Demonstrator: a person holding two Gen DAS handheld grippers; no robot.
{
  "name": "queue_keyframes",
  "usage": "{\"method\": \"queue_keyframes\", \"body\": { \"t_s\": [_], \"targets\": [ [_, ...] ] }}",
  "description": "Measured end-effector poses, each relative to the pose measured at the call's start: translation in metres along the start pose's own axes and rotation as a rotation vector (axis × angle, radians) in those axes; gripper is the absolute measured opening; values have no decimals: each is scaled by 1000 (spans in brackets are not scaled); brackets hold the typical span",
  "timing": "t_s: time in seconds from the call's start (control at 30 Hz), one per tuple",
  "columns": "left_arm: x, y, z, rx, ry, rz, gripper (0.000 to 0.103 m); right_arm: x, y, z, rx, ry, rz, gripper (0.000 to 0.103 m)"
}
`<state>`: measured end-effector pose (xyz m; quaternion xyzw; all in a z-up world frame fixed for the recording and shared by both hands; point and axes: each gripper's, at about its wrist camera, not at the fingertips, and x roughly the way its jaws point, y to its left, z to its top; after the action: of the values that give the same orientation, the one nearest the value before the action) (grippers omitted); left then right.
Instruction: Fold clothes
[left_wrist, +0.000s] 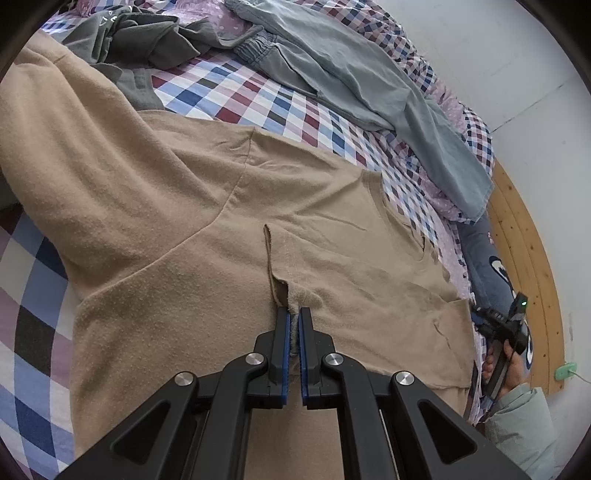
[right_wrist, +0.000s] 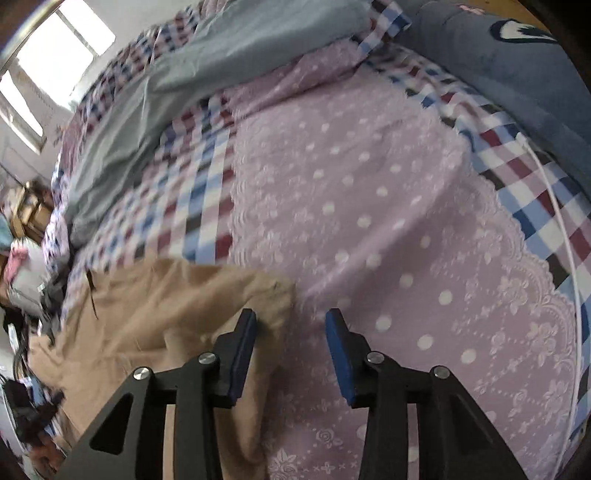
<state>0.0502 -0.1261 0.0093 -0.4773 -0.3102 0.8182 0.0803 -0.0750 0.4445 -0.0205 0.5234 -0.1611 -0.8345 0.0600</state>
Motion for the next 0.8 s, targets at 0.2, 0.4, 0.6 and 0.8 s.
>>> {"method": "queue_keyframes", "body": {
  "t_s": [0.2,0.4,0.6,0.8],
  "targets": [
    [-22,-2,1,-26,-58,-63,2,4,6,-5,-20,-2,-61,42],
    [-32,6,2,-78,-93,-61,2,6,12,-7,-55,21,-81,42],
    [-20,19,1,-115,-59,-14,2,6,18,-6,-82,4,-98,15],
    [-24,16,1,-102,-86,-14,2,-33,15,-6,-50,-211,-236,0]
  ]
}}
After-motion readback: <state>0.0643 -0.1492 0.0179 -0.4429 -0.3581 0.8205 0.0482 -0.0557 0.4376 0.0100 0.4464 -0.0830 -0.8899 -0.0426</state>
